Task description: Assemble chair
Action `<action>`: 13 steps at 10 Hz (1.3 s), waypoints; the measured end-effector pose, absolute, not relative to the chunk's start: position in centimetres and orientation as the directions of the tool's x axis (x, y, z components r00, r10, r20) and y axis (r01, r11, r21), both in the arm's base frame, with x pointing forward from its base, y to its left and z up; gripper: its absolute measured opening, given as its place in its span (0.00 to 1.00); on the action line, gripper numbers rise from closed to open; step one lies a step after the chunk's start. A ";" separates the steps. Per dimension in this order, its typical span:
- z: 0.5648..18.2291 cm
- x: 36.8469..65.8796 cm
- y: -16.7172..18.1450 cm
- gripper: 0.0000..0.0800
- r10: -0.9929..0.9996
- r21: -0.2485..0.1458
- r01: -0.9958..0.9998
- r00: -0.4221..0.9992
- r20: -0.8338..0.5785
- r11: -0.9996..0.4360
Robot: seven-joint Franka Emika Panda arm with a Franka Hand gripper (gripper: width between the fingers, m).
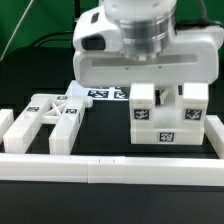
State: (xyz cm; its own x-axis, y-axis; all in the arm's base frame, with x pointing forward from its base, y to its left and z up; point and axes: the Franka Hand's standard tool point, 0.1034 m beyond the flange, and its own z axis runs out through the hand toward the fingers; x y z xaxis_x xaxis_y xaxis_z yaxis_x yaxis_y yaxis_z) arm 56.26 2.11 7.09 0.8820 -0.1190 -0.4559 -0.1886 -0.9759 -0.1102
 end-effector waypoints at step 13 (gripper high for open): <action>5.7 53.3 0.5 0.77 -0.057 -0.067 -0.239 0.477 -0.877 -0.969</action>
Offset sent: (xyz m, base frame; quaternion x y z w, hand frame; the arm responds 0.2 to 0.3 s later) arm 0.0064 -0.0078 0.0354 -0.0102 -0.2616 0.0219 0.9649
